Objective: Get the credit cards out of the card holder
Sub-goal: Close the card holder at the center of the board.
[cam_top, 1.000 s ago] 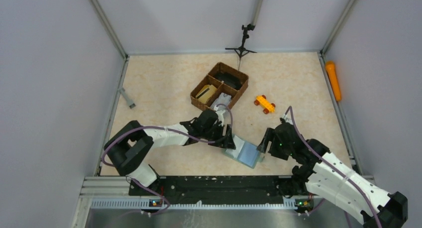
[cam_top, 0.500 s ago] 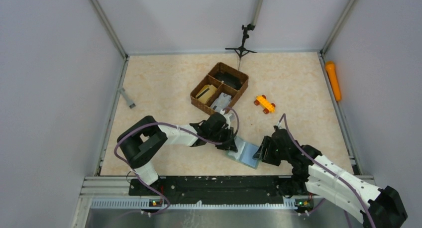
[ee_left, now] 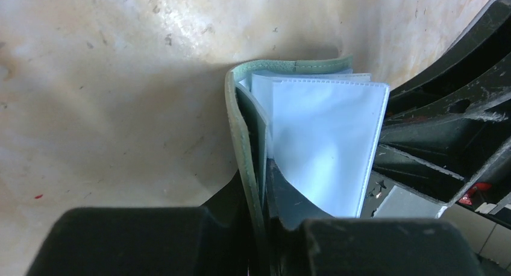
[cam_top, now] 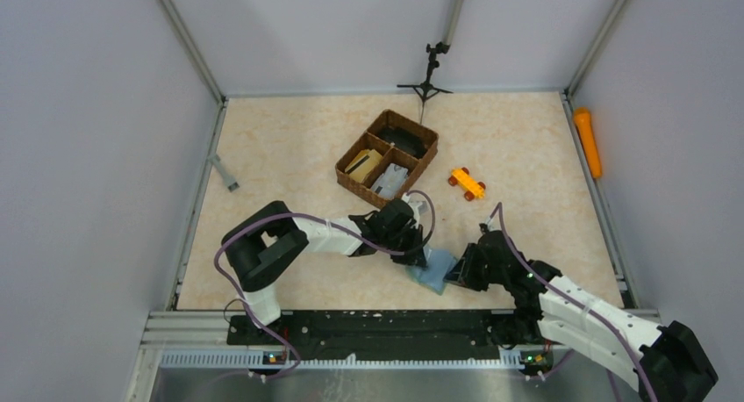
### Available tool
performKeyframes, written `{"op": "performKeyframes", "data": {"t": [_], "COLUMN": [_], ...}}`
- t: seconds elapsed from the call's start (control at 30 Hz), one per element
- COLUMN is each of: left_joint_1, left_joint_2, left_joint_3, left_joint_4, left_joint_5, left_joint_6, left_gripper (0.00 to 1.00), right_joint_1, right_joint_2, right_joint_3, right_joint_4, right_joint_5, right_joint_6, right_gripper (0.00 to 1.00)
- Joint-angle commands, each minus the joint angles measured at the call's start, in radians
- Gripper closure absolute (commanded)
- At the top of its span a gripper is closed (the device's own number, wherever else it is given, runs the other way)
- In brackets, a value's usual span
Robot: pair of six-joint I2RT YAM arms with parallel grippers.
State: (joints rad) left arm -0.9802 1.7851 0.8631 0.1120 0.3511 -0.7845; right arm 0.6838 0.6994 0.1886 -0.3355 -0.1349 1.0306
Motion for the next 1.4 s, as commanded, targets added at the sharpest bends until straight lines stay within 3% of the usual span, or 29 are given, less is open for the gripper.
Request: {"op": "performKeyframes", "data": {"t": [0.0, 0.1, 0.27, 0.4, 0.5, 0.57, 0.77, 0.83, 1.03, 1.07, 1.37], "left_joint_1": [-0.057, -0.063, -0.031, 0.020, 0.031, 0.032, 0.032, 0.032, 0.032, 0.031, 0.026], "left_joint_2": [0.056, 0.062, -0.003, -0.051, -0.091, -0.111, -0.133, -0.149, -0.241, -0.261, -0.435], "left_joint_3": [0.068, 0.084, 0.060, 0.036, 0.021, 0.010, -0.087, -0.122, -0.223, -0.234, -0.322], "left_joint_4": [-0.004, -0.027, -0.087, -0.107, -0.107, -0.132, -0.017, 0.002, -0.014, -0.032, -0.137], "left_joint_5": [-0.006, -0.019, -0.061, -0.015, -0.012, -0.001, 0.036, 0.016, -0.045, -0.060, -0.118], "left_joint_6": [0.029, 0.029, 0.027, 0.024, 0.028, 0.028, -0.023, -0.035, -0.047, -0.045, -0.029], "left_gripper": [0.95, 0.96, 0.91, 0.68, 0.45, 0.38, 0.42, 0.45, 0.43, 0.42, 0.41], "right_joint_1": [-0.007, -0.006, -0.006, -0.006, -0.006, -0.006, -0.006, -0.007, -0.004, -0.004, -0.002], "right_joint_2": [0.034, 0.044, -0.027, -0.044, -0.011, 0.002, 0.084, 0.138, 0.255, 0.268, 0.456], "right_joint_3": [0.010, 0.036, 0.152, 0.252, 0.296, 0.310, 0.328, 0.331, 0.340, 0.338, 0.354], "right_joint_4": [0.198, 0.177, -0.035, -0.168, -0.209, -0.199, -0.072, -0.028, 0.115, 0.151, 0.300], "right_joint_5": [-0.056, -0.051, 0.054, 0.079, 0.064, 0.054, -0.018, -0.055, -0.074, -0.088, -0.144], "right_joint_6": [0.014, 0.000, -0.062, -0.112, -0.134, -0.140, -0.148, -0.152, -0.174, -0.176, -0.154], "right_gripper": [0.82, 0.82, 0.81, 0.80, 0.79, 0.79, 0.78, 0.71, 0.22, 0.18, 0.13]}}
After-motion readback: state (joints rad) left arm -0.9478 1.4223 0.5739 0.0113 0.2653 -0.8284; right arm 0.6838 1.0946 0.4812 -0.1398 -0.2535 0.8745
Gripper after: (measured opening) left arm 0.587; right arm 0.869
